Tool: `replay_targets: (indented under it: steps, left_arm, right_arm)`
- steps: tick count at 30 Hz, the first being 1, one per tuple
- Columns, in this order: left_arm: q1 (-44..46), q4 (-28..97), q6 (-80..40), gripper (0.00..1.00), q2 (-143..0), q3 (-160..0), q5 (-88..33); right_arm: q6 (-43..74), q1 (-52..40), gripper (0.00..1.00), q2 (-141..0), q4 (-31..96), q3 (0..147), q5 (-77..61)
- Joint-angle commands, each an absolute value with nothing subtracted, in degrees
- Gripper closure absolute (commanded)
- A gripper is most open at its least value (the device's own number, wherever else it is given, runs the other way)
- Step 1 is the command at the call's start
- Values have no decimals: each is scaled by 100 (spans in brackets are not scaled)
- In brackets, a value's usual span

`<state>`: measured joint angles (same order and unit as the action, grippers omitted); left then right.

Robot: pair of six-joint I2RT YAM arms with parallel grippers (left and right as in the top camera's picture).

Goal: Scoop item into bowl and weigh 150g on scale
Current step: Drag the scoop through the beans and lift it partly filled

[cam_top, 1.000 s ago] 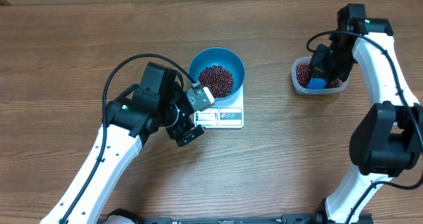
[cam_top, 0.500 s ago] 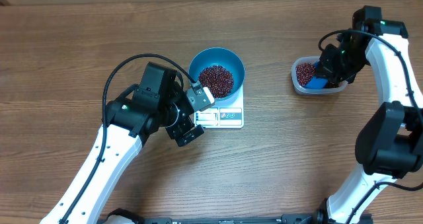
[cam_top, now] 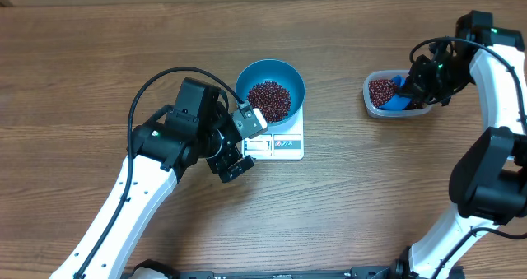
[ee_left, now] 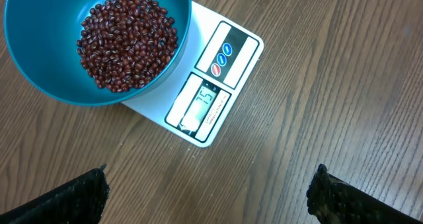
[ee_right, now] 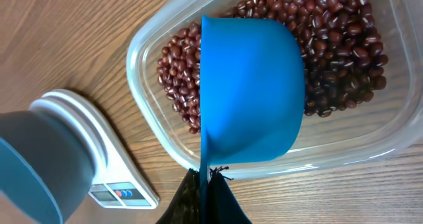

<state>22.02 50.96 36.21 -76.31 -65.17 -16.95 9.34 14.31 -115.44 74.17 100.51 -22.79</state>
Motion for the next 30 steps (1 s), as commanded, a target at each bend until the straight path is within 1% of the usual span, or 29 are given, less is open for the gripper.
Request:
replay_targets:
  steps: [1, 13, 19, 30]
  left_arm:
    - [2211, 5072, 3730, 0, -7662, -6486, -1741]
    - [2211, 5074, 3730, 0, -7662, -6486, -1741]
    - [2211, 5072, 3730, 0, -7662, -6486, -1741]
    - [2211, 5072, 3730, 0, -7662, -6486, -1741]
  right_arm:
    - [698, 1553, 96, -11434, 7452, 10165, -2711]
    - [692, 1752, 96, -11434, 7559, 10165, -2720]
    - [523, 1874, 96, -11434, 7579, 10165, -3275]
    - [366, 2139, 96, -11434, 7697, 10165, -3330]
